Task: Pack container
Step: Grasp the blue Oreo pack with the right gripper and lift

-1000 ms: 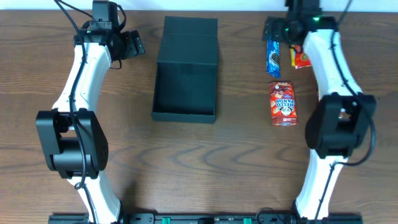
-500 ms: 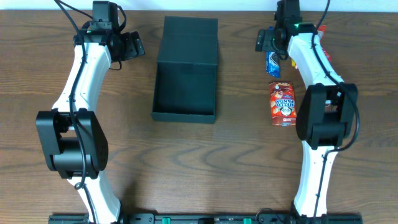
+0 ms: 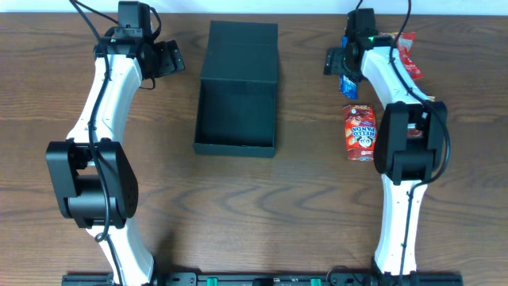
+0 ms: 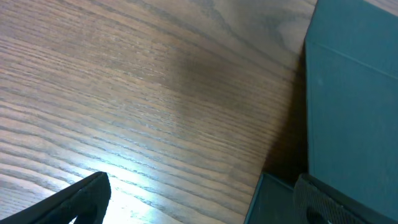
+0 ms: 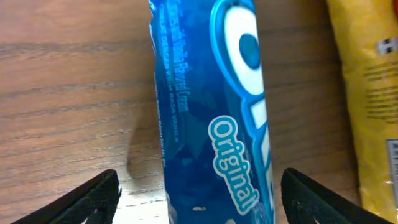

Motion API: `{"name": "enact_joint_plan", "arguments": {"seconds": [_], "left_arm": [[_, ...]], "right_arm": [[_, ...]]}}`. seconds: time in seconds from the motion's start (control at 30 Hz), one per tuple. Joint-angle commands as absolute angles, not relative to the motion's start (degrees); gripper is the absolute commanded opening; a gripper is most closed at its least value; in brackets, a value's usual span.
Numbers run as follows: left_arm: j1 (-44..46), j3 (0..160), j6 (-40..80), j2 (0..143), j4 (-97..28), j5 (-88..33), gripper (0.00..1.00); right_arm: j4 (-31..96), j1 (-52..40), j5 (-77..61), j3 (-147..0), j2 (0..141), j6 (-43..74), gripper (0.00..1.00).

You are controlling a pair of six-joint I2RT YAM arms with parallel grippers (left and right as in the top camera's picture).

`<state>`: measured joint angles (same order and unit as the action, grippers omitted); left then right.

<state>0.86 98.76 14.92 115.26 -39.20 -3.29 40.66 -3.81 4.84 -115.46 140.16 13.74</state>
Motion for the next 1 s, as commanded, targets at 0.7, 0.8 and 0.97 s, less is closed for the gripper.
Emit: {"name": "enact_joint_plan", "arguments": {"seconds": [0.7, 0.8, 0.97], "left_arm": [[0.8, 98.4, 14.2, 115.8, -39.4, -3.4, 0.95], [0.8, 98.4, 14.1, 115.8, -39.4, -3.4, 0.95], [0.8, 98.4, 14.2, 115.8, -39.4, -3.4, 0.95]], "right_arm": [[41.0, -4.4, 5.8, -117.9, 140.9, 14.3, 0.40], [41.4, -4.4, 5.8, -119.3, 140.9, 14.3, 0.38], [43.2, -4.4, 5.8, -123.0, 140.9, 14.3, 0.35]]}}
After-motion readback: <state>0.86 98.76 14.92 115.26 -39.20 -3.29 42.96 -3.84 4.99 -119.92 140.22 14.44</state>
